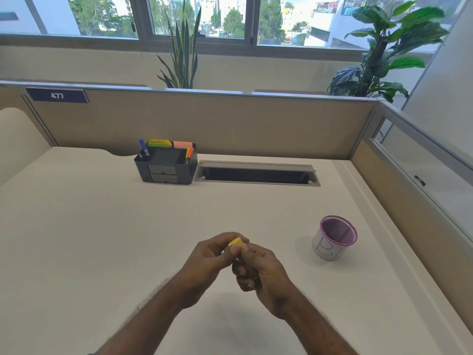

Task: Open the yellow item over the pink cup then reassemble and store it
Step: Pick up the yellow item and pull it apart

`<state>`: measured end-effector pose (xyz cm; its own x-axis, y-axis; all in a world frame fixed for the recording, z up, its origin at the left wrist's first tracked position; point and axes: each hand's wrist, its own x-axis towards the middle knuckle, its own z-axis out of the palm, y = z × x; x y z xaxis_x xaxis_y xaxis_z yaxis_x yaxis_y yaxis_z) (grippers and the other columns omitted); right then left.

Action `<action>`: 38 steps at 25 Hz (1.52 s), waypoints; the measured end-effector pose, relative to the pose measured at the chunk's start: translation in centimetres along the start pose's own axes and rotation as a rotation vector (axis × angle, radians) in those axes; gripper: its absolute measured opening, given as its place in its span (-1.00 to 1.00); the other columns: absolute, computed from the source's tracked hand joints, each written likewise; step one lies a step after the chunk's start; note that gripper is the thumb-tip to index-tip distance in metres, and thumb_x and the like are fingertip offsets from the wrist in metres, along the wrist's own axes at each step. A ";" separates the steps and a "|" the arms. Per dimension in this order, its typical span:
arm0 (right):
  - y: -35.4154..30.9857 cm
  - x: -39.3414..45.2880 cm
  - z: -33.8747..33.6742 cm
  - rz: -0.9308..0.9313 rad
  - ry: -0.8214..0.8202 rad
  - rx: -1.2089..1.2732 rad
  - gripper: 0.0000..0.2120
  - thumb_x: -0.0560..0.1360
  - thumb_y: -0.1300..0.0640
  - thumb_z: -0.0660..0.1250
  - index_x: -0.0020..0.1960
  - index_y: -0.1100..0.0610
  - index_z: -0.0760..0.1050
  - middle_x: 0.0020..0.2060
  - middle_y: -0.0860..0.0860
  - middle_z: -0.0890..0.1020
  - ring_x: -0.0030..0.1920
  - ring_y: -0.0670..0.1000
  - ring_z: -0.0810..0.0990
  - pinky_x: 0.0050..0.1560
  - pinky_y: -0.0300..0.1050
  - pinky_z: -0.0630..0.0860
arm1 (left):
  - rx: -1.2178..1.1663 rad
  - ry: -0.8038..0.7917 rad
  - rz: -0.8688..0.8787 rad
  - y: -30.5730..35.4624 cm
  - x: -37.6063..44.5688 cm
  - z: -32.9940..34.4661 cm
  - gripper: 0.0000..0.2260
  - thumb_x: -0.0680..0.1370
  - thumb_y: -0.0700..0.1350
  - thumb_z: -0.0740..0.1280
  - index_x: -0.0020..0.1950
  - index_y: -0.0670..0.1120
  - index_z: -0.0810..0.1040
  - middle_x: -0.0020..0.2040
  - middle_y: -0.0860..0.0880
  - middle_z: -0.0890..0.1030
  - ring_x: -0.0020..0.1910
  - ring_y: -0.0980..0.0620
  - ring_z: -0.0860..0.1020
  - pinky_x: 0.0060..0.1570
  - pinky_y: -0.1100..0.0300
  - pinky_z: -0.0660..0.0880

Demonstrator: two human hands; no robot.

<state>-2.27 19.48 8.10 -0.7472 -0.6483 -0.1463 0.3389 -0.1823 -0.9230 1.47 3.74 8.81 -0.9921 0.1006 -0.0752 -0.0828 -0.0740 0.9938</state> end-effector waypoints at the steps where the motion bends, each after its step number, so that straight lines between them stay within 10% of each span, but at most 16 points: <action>1: 0.0 -0.1 0.0 0.001 -0.001 -0.003 -0.65 0.54 -0.09 0.31 0.03 0.22 0.57 -0.38 -0.02 0.37 -0.39 -0.05 0.32 -0.42 -0.22 0.20 | 0.003 0.001 0.002 0.1 -0.2 0.0 -0.70 0.54 0.05 0.36 0.15 -0.11 0.64 -0.01 -0.07 0.65 0.03 0.04 0.58 0.14 0.18 0.47; 6: 0.3 -0.1 0.1 0.002 0.000 0.056 -0.66 0.55 -0.07 0.28 0.00 0.23 0.52 -0.35 0.01 0.40 -0.34 -0.02 0.38 -0.36 -0.18 0.27 | 0.063 -0.012 0.014 0.5 -0.3 -0.2 -0.71 0.57 0.05 0.33 0.21 -0.07 0.62 0.04 -0.32 0.62 -0.06 -0.04 0.60 0.03 0.11 0.54; 12: 0.6 0.3 0.5 -0.062 0.046 -0.114 -0.68 0.58 -0.06 0.28 0.15 0.15 0.59 -0.16 0.02 0.65 -0.24 -0.01 0.54 -0.25 -0.16 0.47 | -0.040 0.195 -0.030 -0.1 -0.3 0.3 -0.70 0.45 0.10 0.48 0.14 0.04 0.68 0.01 -0.19 0.71 -0.01 -0.10 0.66 0.10 0.03 0.58; 29: 1.1 0.3 0.4 -0.132 0.127 -0.286 -0.78 0.62 -0.02 0.25 0.08 0.04 0.62 -0.31 0.00 0.46 -0.31 -0.05 0.34 -0.31 -0.29 0.36 | -0.078 0.273 0.005 -1.3 0.1 0.8 -0.68 0.44 0.15 0.39 0.02 -0.02 0.74 0.11 0.01 0.65 0.17 0.02 0.61 0.19 0.12 0.47; 38: 3.4 0.5 -1.4 -0.004 0.222 -0.336 -0.78 0.55 0.18 0.33 0.15 -0.04 0.57 -0.15 -0.05 0.61 -0.23 -0.08 0.57 -0.24 -0.22 0.50 | -0.277 0.445 -0.081 -2.9 1.5 -1.0 -0.61 0.38 0.10 0.45 0.07 -0.15 0.68 -0.15 0.02 0.66 -0.14 0.00 0.53 0.02 0.10 0.50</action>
<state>-2.30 19.59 4.35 -0.8660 -0.4659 -0.1816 0.1574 0.0907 -0.9834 0.15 3.08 5.77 -0.9207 -0.3093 -0.2379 -0.1230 -0.3484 0.9292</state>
